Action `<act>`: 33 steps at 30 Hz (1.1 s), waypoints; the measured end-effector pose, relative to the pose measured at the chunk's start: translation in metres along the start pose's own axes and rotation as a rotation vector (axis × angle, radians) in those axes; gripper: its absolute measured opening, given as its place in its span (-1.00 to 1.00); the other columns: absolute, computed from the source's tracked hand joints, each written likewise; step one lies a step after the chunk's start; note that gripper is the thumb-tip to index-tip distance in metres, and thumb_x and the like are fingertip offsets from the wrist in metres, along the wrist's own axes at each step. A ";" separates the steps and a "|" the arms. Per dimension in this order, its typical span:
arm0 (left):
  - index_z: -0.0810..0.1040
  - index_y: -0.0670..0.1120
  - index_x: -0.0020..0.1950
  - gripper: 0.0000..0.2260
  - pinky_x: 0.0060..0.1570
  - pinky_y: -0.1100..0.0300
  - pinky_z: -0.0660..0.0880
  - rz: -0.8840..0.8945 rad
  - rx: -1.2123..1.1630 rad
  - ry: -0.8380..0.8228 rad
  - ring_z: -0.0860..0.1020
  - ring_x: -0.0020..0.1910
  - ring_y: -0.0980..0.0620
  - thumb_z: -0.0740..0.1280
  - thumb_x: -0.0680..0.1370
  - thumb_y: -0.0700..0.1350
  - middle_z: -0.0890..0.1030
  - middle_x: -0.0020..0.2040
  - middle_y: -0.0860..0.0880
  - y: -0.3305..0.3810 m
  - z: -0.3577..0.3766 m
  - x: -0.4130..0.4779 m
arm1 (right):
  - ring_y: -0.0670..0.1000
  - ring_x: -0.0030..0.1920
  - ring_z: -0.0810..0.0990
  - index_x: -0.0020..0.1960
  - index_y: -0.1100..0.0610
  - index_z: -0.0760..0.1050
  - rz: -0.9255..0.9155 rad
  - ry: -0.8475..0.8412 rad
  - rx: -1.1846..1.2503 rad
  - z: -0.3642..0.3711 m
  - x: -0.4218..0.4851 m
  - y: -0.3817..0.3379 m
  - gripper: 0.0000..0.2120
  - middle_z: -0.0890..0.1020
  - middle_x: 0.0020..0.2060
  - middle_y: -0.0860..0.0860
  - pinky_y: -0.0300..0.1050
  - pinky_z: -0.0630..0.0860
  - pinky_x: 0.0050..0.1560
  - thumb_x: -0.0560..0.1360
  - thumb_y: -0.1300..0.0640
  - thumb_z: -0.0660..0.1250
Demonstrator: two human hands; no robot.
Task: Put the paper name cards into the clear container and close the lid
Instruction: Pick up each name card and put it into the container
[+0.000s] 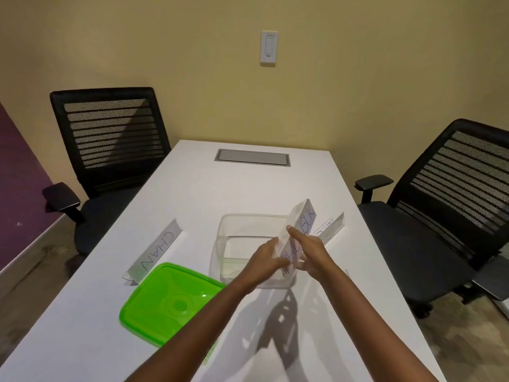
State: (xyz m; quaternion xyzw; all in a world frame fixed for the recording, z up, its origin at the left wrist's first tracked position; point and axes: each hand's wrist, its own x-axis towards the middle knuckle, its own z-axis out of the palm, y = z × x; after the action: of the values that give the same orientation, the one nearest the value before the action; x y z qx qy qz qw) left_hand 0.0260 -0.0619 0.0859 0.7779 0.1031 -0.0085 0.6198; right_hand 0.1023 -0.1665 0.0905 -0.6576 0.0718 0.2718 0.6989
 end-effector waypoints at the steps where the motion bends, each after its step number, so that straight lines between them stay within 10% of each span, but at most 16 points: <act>1: 0.47 -0.22 0.27 -0.56 -0.22 0.26 0.42 -0.038 -0.062 -0.015 0.49 -0.13 0.02 0.29 0.39 -0.19 0.52 -0.02 -0.05 0.001 -0.006 0.002 | 0.08 -0.15 0.61 0.25 0.19 0.44 -0.006 -0.031 0.019 -0.002 -0.001 -0.004 -0.63 0.62 -0.09 0.10 -0.09 0.55 -0.27 0.49 0.06 0.34; 6: 0.56 -0.11 0.08 -0.71 -0.30 0.25 0.43 -0.090 -0.233 -0.095 0.47 -0.26 0.06 0.25 0.39 -0.23 0.56 -0.14 -0.11 -0.001 -0.041 0.009 | 0.08 -0.18 0.54 0.01 0.22 0.45 -0.035 0.012 0.120 -0.022 0.004 -0.026 -0.83 0.53 -0.18 0.11 -0.08 0.53 -0.07 0.58 0.11 0.21; 16: 0.60 -0.11 -0.01 -0.76 -0.17 0.36 0.57 -0.059 -0.384 -0.136 0.65 -0.24 0.17 0.26 0.40 -0.33 0.72 -0.23 0.06 -0.009 -0.094 0.030 | 0.04 -0.19 0.54 0.03 0.25 0.47 -0.133 0.034 0.074 -0.042 0.013 -0.050 -0.87 0.59 -0.18 0.13 -0.27 0.62 -0.36 0.57 0.19 0.23; 25: 0.45 -0.27 0.25 -0.72 -0.07 0.17 0.49 -0.165 -0.262 0.364 0.52 -0.09 -0.08 0.29 0.55 -0.24 0.55 -0.06 -0.17 -0.023 -0.099 0.051 | 0.09 -0.22 0.56 0.18 0.30 0.44 -0.180 0.104 0.081 -0.025 0.032 -0.036 -0.77 0.57 0.01 0.23 -0.07 0.62 -0.06 0.58 0.23 0.19; 33: 0.51 -0.20 0.15 -0.76 0.03 0.10 0.45 -0.257 -0.067 0.520 0.55 -0.01 -0.15 0.18 0.52 -0.30 0.58 -0.02 -0.21 -0.032 -0.102 0.068 | 0.11 -0.30 0.56 0.18 0.24 0.37 -0.218 0.113 0.066 0.000 0.054 -0.020 -0.80 0.52 0.11 0.48 -0.30 0.62 -0.42 0.57 0.33 0.18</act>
State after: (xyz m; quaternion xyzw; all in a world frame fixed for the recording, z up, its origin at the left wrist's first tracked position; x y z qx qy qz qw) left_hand 0.0757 0.0536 0.0693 0.7137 0.3564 0.1162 0.5917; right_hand 0.1566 -0.1507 0.0832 -0.6526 0.0480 0.1545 0.7403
